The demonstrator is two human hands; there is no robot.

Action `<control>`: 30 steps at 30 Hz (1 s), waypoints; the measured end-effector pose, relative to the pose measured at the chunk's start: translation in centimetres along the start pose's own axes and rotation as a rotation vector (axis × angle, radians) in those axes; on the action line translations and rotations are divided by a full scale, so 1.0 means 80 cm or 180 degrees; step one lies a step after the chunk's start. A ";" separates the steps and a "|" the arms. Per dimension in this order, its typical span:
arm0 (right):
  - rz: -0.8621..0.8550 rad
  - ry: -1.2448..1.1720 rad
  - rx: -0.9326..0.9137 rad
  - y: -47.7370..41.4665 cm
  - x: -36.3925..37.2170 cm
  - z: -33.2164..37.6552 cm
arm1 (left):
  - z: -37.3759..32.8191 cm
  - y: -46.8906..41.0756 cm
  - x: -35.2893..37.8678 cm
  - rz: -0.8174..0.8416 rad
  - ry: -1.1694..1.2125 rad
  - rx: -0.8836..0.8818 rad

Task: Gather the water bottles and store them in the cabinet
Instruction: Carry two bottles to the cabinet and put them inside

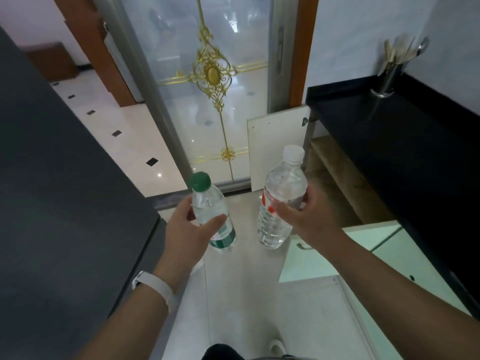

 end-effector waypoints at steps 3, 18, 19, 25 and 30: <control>0.0007 -0.0014 0.0068 -0.034 0.002 0.004 | 0.007 -0.051 0.016 0.0064 -0.0015 0.0002; -0.1226 0.0162 0.0690 -0.232 0.065 0.016 | 0.057 -0.378 0.082 0.1300 0.0500 0.0022; -0.1287 0.0206 0.0712 -0.242 0.069 0.020 | 0.058 -0.398 0.086 0.1385 0.0529 0.0000; -0.1641 0.0319 0.0922 -0.276 0.079 0.026 | 0.055 -0.478 0.127 0.1806 0.0725 -0.0208; -0.1947 0.0378 0.1147 -0.293 0.062 0.014 | 0.055 -0.507 0.173 0.2225 0.0718 -0.0287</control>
Point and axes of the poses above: each hand's wrist, its own y-axis away from the middle knuckle, its own x-axis out of the palm, z = x × y, the point moved 2 cm from there along -y, towards the middle knuckle, and after that the axes turned 6 degrees about x, right-handed, at the moved point
